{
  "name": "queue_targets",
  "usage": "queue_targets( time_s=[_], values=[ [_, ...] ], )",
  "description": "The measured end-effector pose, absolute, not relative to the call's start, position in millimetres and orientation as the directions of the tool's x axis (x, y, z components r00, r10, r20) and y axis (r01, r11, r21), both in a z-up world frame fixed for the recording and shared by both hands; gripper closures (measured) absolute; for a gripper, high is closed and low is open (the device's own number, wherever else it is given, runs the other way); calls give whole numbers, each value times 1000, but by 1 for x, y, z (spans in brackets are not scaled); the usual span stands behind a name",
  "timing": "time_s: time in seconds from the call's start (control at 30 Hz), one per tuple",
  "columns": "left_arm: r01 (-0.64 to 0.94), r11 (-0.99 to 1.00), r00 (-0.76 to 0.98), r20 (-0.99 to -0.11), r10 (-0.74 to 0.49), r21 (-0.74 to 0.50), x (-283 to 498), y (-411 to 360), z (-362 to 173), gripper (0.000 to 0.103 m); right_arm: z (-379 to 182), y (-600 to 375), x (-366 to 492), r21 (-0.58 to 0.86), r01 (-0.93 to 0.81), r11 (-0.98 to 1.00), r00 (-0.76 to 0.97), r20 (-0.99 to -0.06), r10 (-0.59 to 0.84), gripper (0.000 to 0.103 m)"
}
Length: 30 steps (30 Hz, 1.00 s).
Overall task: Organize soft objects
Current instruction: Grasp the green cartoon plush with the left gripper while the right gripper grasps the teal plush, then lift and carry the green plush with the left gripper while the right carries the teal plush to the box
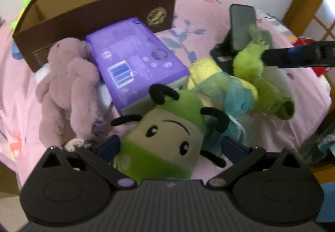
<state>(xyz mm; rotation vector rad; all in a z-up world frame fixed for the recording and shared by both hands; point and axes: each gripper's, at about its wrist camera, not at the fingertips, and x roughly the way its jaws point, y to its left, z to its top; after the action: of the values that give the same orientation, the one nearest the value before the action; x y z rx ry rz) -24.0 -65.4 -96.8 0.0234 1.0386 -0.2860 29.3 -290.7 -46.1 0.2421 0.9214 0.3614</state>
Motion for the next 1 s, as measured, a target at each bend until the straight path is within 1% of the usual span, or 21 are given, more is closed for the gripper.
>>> queue_targets(
  time_s=[0.1,0.23,0.3,0.43,0.47,0.57,0.67,0.87,1.0],
  values=[
    [224,970,492,-848,-197,-96,-24,-64,-96,13,-48,-296,29,360,-202,911,545,-732,410,62],
    [192,977,503,-845,-182,-96,-23,-61,-95,26,-51,-298,30,368,-215,905,529,-735,425,62],
    [184,978,509,-842,-177,-94,-25,-63,-94,28,-52,-299,31,373,-224,901,523,-734,434,62],
    [176,984,540,-833,-121,-29,-32,-75,-93,32,-53,-298,35,384,-252,888,509,-728,460,62],
    [172,985,545,-830,-119,-28,-34,-76,-91,33,-53,-298,36,388,-264,883,503,-726,469,62],
    [139,987,563,-815,-140,-74,-40,-71,-83,33,-52,-296,36,396,-303,867,484,-720,498,62],
    [109,991,589,-798,-127,-77,-48,-67,-73,34,-52,-294,37,407,-331,852,471,-711,522,62],
    [56,990,641,-756,-134,-128,-68,-57,-46,34,-50,-288,37,421,-378,825,453,-692,561,63],
    [16,991,685,-721,-106,-130,-73,-50,-27,34,-52,-281,36,430,-401,809,440,-684,582,64]
  ],
)
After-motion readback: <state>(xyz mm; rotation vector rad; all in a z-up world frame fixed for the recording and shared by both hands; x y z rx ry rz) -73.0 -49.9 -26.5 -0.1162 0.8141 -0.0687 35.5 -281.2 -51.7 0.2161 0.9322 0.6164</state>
